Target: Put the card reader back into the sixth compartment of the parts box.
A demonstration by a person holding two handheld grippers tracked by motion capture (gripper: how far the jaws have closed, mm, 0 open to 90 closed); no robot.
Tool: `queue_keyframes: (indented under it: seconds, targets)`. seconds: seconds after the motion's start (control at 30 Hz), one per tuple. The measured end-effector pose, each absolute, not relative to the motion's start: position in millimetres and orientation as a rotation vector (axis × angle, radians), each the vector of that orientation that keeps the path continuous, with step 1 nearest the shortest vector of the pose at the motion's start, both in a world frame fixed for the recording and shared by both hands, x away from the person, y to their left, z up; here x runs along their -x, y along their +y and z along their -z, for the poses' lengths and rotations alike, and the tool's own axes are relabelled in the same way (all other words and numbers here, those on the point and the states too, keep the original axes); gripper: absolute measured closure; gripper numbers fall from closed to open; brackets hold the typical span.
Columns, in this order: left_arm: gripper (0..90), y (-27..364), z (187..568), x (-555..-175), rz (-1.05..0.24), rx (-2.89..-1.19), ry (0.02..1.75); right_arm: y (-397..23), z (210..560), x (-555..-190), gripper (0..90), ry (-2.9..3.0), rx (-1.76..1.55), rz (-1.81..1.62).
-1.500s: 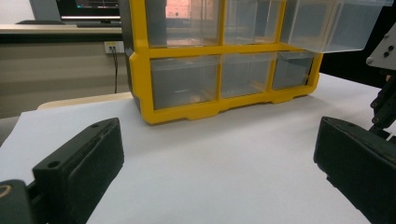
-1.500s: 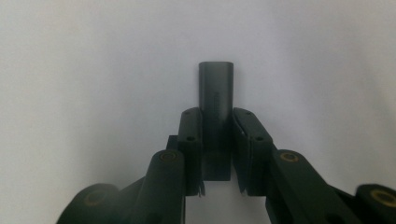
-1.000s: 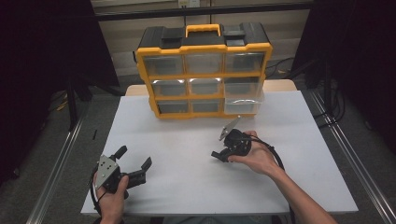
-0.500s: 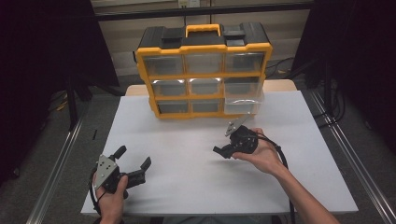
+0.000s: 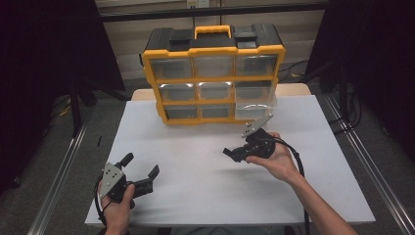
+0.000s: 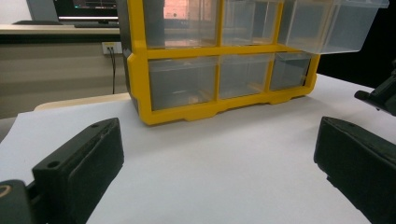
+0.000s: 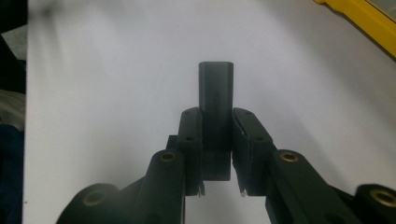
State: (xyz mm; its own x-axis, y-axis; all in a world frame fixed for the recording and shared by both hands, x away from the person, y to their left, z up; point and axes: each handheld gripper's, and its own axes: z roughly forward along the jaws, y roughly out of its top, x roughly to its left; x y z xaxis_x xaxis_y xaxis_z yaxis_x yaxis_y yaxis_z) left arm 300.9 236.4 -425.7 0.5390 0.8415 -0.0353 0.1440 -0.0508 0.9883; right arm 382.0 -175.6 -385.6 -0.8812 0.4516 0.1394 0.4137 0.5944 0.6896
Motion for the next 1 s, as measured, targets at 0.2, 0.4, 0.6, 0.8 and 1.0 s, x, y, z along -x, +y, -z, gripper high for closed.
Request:
queue_keyframes:
  seconds: [0.2,0.4,0.6,0.8,1.0]
  targets:
    - [1.7,236,426,-301,-0.702,-1.544,0.875,-176,377,-380,73.9,2.737,-0.732,-1.199]
    - [1.8,235,426,-301,-0.699,-1.551,0.868,-182,367,-377,73.8,2.692,-0.728,-1.240]
    - [1.8,236,426,-301,-0.693,-1.545,0.871,-185,356,-374,73.9,2.676,-0.705,-1.253]
    - [1.8,235,427,-302,-0.691,-1.547,0.869,-191,347,-372,73.9,2.630,-0.703,-1.296]
    - [1.8,235,427,-303,-0.697,-1.556,0.868,-191,342,-372,73.9,2.608,-0.699,-1.329]
